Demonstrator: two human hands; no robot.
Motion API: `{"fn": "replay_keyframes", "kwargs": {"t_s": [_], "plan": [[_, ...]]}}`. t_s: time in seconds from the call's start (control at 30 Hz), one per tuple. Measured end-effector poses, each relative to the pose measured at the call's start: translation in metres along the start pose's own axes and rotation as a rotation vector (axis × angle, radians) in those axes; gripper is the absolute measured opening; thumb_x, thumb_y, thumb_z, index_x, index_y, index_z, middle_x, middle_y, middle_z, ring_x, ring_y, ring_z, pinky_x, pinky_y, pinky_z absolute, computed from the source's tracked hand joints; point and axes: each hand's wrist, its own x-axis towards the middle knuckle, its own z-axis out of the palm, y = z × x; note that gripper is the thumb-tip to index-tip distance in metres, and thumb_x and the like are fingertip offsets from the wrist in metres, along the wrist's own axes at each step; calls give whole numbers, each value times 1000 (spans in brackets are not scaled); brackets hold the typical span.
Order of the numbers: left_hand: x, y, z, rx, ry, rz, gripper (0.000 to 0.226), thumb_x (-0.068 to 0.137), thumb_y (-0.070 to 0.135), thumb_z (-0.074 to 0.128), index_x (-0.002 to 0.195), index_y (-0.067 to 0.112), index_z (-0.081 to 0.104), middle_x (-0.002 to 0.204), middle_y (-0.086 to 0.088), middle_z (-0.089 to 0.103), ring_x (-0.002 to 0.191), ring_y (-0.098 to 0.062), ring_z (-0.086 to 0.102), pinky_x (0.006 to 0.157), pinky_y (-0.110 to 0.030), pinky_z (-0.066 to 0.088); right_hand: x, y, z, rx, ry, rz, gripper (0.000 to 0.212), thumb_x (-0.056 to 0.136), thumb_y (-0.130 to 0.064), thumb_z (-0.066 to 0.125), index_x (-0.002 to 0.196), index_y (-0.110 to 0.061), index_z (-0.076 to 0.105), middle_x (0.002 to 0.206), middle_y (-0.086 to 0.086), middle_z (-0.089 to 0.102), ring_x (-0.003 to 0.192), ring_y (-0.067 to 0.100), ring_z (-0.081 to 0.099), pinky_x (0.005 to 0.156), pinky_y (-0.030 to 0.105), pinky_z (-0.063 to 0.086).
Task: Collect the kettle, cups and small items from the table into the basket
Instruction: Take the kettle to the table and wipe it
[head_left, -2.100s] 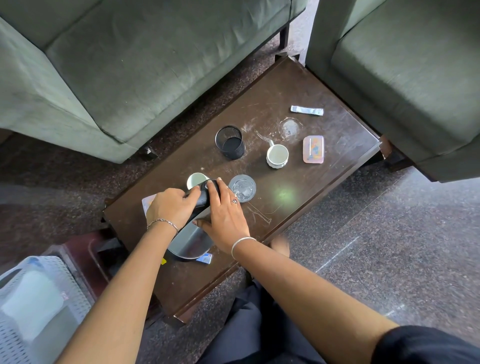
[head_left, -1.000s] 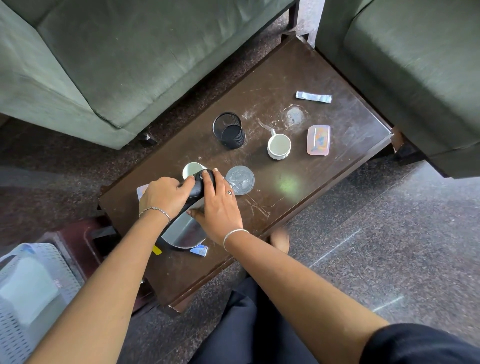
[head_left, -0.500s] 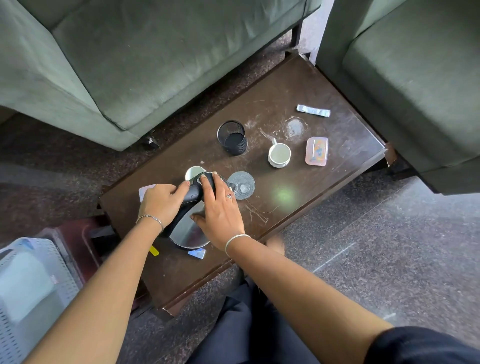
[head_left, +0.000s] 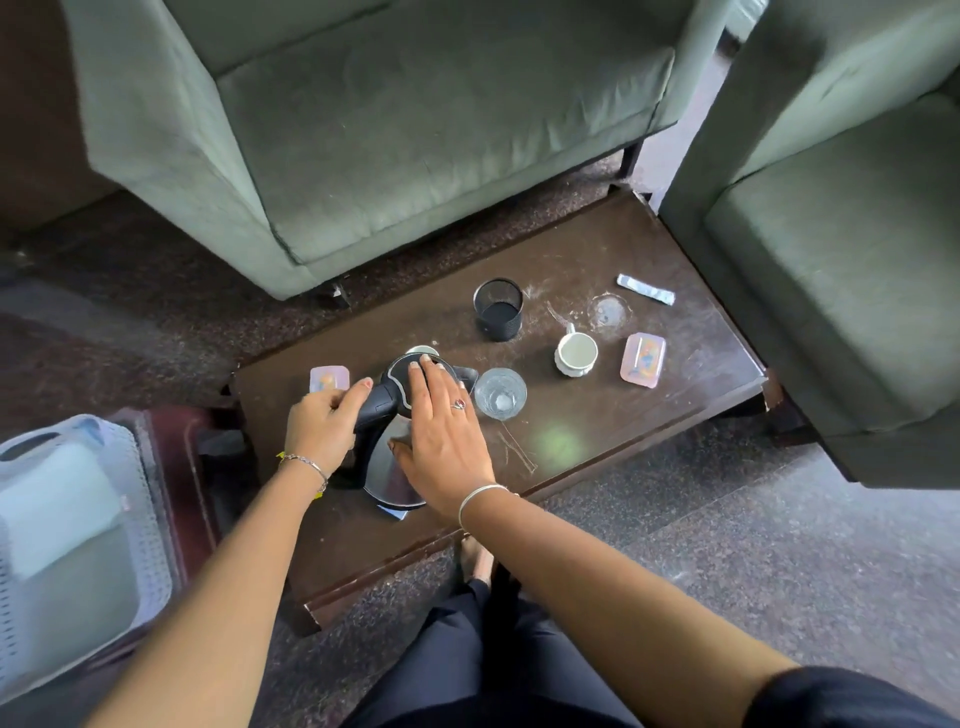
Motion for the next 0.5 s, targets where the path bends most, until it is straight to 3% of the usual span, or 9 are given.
{"fn": "replay_keyframes", "kwargs": {"t_s": [0.13, 0.23, 0.37, 0.5], "plan": [[-15, 1, -19, -100, 39, -28, 57, 70, 66, 51, 50, 13, 54, 35, 4, 39, 42, -22, 43, 48, -28, 36, -6, -16, -11, -20, 34, -83, 80, 90, -30, 51, 153, -4, 9, 162, 12, 10, 150, 27, 7, 123, 39, 3], [-26, -2, -32, -179, 95, -52, 63, 70, 65, 52, 58, 3, 57, 37, 3, 41, 39, -19, 44, 49, -28, 37, -11, -28, -20, -37, 75, -159, 77, 90, -31, 50, 152, -4, 15, 161, 11, 14, 149, 26, 10, 121, 38, 0], [-46, -5, -55, -311, 170, -65, 73, 67, 66, 55, 70, -7, 59, 50, -6, 45, 41, -20, 43, 51, -29, 40, -19, -46, -29, -22, 112, -289, 74, 89, -27, 55, 151, -2, 22, 160, 12, 18, 149, 27, 13, 122, 45, 11], [-67, -14, -85, -446, 237, -74, 55, 71, 61, 60, 52, 9, 60, 42, -2, 43, 38, -19, 41, 42, -23, 32, -25, -68, -27, 22, 192, -443, 72, 90, -27, 58, 149, 0, 26, 158, 16, 24, 148, 27, 13, 121, 43, 13]]}}
